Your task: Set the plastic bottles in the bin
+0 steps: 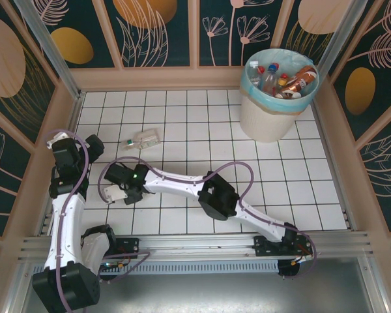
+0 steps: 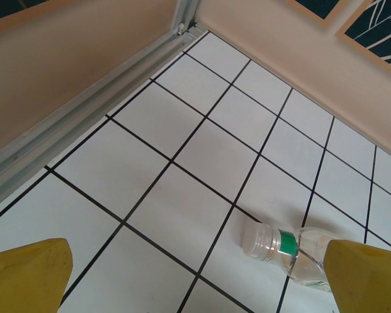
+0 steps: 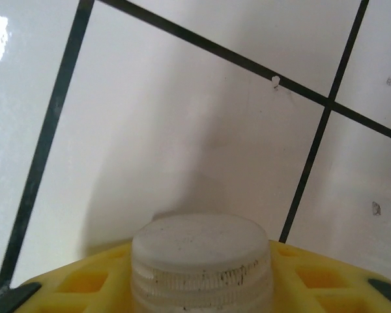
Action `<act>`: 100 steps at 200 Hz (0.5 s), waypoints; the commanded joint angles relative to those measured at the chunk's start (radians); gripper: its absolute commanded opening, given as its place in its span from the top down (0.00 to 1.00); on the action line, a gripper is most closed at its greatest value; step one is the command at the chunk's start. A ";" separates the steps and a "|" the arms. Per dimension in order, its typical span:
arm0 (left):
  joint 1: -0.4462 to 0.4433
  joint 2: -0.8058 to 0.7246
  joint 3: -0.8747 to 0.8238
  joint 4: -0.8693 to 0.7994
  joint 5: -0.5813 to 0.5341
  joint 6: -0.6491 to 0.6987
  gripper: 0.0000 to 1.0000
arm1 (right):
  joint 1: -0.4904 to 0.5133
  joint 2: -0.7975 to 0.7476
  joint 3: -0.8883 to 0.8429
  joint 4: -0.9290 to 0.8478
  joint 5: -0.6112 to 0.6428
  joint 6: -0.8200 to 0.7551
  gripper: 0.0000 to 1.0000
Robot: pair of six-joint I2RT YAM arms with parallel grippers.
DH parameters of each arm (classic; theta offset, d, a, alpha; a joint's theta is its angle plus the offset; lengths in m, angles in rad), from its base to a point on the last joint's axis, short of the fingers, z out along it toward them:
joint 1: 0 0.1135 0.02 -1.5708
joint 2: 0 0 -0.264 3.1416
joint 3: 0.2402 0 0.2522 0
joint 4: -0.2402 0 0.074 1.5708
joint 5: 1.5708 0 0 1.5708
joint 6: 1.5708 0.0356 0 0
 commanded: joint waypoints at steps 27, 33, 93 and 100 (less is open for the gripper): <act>0.006 -0.009 -0.013 0.017 -0.008 0.026 0.02 | -0.005 -0.128 -0.069 0.043 -0.031 0.055 0.67; 0.007 -0.011 -0.013 0.019 -0.004 0.025 0.02 | -0.008 -0.154 -0.097 0.062 -0.031 0.068 0.68; 0.001 0.009 -0.023 0.102 0.250 0.041 0.07 | -0.092 -0.636 -0.559 0.393 -0.032 0.274 0.77; -0.011 0.023 -0.013 0.094 0.279 0.037 0.09 | -0.113 -0.701 -0.613 0.439 -0.029 0.301 0.78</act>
